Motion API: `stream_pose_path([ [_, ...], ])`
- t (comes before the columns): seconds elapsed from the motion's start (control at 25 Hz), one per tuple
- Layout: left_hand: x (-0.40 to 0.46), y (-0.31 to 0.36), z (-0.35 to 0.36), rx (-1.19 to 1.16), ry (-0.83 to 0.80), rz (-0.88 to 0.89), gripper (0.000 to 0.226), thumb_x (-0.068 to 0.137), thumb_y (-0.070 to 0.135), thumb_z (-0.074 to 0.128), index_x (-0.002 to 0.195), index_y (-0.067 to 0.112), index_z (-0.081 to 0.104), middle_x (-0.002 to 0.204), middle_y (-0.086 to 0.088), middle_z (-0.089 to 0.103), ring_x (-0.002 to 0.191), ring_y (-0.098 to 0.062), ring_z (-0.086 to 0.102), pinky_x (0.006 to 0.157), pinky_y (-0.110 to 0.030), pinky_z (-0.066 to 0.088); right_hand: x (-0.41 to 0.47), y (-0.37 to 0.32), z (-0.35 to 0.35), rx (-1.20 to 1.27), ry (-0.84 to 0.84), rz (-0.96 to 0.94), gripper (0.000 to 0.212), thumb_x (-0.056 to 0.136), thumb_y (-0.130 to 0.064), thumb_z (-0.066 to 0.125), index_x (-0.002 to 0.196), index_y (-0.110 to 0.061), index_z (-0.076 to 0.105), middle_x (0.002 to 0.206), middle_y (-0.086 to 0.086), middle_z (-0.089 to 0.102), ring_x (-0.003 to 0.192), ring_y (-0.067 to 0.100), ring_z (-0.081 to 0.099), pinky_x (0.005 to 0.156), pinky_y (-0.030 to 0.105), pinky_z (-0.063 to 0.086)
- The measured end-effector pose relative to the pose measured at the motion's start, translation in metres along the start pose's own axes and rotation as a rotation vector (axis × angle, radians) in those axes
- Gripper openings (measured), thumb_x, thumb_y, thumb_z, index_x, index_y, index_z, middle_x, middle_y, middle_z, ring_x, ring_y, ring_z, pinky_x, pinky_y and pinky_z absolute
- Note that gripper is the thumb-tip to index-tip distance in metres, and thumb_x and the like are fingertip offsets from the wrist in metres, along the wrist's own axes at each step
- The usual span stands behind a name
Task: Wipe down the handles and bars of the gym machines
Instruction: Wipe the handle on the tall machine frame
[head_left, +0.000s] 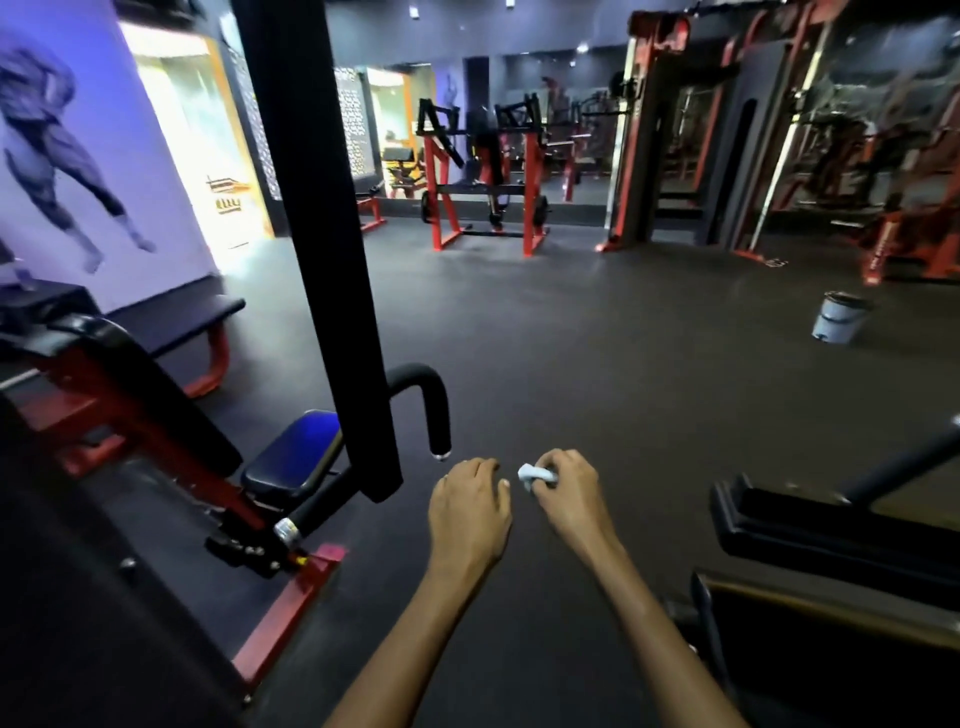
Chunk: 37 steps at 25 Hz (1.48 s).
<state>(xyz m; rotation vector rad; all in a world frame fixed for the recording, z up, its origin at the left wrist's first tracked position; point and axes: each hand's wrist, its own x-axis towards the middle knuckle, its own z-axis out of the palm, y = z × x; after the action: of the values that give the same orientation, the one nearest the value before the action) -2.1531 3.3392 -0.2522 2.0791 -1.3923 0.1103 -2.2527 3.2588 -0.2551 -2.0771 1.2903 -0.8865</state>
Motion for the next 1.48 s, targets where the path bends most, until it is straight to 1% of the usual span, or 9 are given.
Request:
stream_pose_path([
  [0.2,0.047,-0.009,0.003,-0.022,0.043,-0.023,0.035,0.098,0.026,0.048,0.129,0.012,0.057,0.127,-0.002,0.060,0.118,-0.018,0.054,0.099,-0.029,0.039,0.064,-0.016,0.013,-0.061,-0.029,-0.034,0.012,0.085,-0.019,0.060,0.091,-0.009,0.063,0.101,0.007,0.059,0.091,0.024,0.056,0.070,0.029,0.039],
  [0.36,0.080,-0.007,0.017,-0.035,0.028,0.010,0.033,0.098,0.025,0.049,0.127,0.011,0.057,0.125,-0.005,0.060,0.118,-0.020,0.054,0.098,-0.032,0.040,0.102,-0.006,0.007,-0.205,-0.004,-0.012,0.012,0.086,-0.021,0.058,0.089,-0.010,0.063,0.101,0.006,0.058,0.094,0.027,0.056,0.075,0.033,0.040],
  [0.56,0.126,-0.013,0.055,-0.011,0.004,0.004,0.025,0.092,0.019,0.059,0.113,0.006,0.066,0.110,-0.008,0.067,0.105,-0.025,0.062,0.088,-0.035,0.049,0.154,0.017,0.021,-0.229,-0.082,0.022,0.010,0.085,-0.021,0.059,0.086,-0.011,0.060,0.102,0.008,0.059,0.094,0.028,0.056,0.075,0.033,0.040],
  [0.64,0.151,-0.017,0.076,0.013,-0.009,-0.016,0.028,0.093,0.021,0.057,0.116,0.007,0.065,0.114,-0.006,0.066,0.109,-0.024,0.061,0.091,-0.035,0.047,0.186,0.028,0.032,-0.214,-0.121,0.011,0.011,0.086,-0.022,0.059,0.088,-0.011,0.060,0.103,0.007,0.058,0.096,0.028,0.056,0.073,0.032,0.038],
  [0.84,0.214,-0.020,0.116,0.068,-0.043,-0.174,0.035,0.100,0.029,0.044,0.132,0.017,0.053,0.131,0.003,0.056,0.121,-0.014,0.050,0.099,-0.028,0.038,0.278,0.047,0.064,-0.184,-0.243,-0.089,0.015,0.087,-0.024,0.060,0.093,-0.010,0.061,0.105,0.005,0.058,0.097,0.026,0.056,0.070,0.027,0.035],
  [1.0,0.258,-0.027,0.137,0.112,-0.002,-0.384,0.033,0.098,0.028,0.047,0.127,0.015,0.057,0.126,0.000,0.059,0.118,-0.018,0.053,0.097,-0.031,0.040,0.341,0.051,0.091,-0.164,-0.384,-0.201,0.016,0.087,-0.024,0.058,0.093,-0.009,0.061,0.102,0.008,0.059,0.095,0.028,0.057,0.070,0.031,0.038],
  [1.12,0.288,-0.040,0.148,0.182,0.045,-0.526,0.035,0.100,0.030,0.044,0.130,0.016,0.054,0.129,0.003,0.058,0.121,-0.015,0.050,0.099,-0.028,0.035,0.382,0.043,0.116,-0.141,-0.476,-0.271,0.017,0.087,-0.025,0.058,0.091,-0.008,0.061,0.100,0.008,0.059,0.093,0.029,0.058,0.067,0.030,0.036],
  [1.32,0.321,-0.074,0.166,0.230,0.064,-0.668,0.039,0.102,0.032,0.039,0.137,0.019,0.047,0.137,0.005,0.051,0.128,-0.012,0.044,0.104,-0.027,0.030,0.426,0.028,0.164,-0.097,-0.614,-0.364,0.020,0.087,-0.024,0.057,0.075,-0.011,0.049,0.086,0.004,0.050,0.083,0.028,0.055,0.062,0.028,0.033],
  [1.48,0.353,-0.118,0.171,0.285,0.170,-0.754,0.037,0.101,0.031,0.040,0.134,0.019,0.051,0.133,0.006,0.054,0.124,-0.012,0.046,0.102,-0.026,0.031,0.462,0.006,0.211,-0.073,-0.695,-0.460,0.019,0.087,-0.024,0.057,0.076,-0.010,0.050,0.091,0.007,0.055,0.084,0.030,0.056,0.063,0.030,0.038],
])
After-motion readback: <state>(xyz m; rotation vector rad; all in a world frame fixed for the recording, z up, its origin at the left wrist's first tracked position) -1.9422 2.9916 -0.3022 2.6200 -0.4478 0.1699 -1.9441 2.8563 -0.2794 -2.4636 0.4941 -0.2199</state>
